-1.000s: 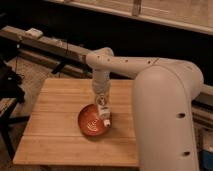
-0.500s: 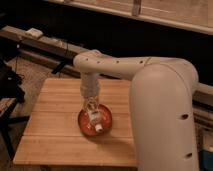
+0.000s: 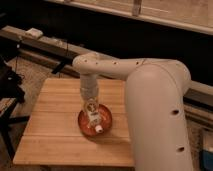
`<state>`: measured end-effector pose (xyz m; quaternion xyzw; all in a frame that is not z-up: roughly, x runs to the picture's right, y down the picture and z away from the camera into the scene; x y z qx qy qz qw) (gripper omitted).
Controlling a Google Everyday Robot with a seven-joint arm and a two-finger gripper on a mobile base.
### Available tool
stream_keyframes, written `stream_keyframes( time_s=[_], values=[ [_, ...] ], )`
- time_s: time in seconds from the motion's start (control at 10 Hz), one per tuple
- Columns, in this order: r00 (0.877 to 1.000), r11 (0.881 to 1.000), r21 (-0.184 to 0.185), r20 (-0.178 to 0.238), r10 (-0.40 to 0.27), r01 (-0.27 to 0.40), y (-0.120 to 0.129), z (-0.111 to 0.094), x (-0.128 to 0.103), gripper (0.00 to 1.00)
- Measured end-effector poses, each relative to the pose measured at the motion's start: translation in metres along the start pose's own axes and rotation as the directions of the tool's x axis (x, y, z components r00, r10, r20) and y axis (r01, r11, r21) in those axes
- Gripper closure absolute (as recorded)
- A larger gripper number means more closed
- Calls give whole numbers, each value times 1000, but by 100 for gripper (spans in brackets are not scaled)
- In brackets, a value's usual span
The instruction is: Place the bottle in the ceramic bowl
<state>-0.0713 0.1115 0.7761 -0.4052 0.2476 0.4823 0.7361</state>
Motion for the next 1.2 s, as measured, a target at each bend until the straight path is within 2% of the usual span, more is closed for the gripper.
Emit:
stream_keyframes(
  time_s=[0.2,0.5,1.2],
  values=[
    [1000,1000,-5,-12,14,-14,-8,7,4,20],
    [1000,999,-24,-6,30,-30,-12,11,11,20],
    [1000,999,-24,-6,27,-28,-10,11,11,20]
  ],
)
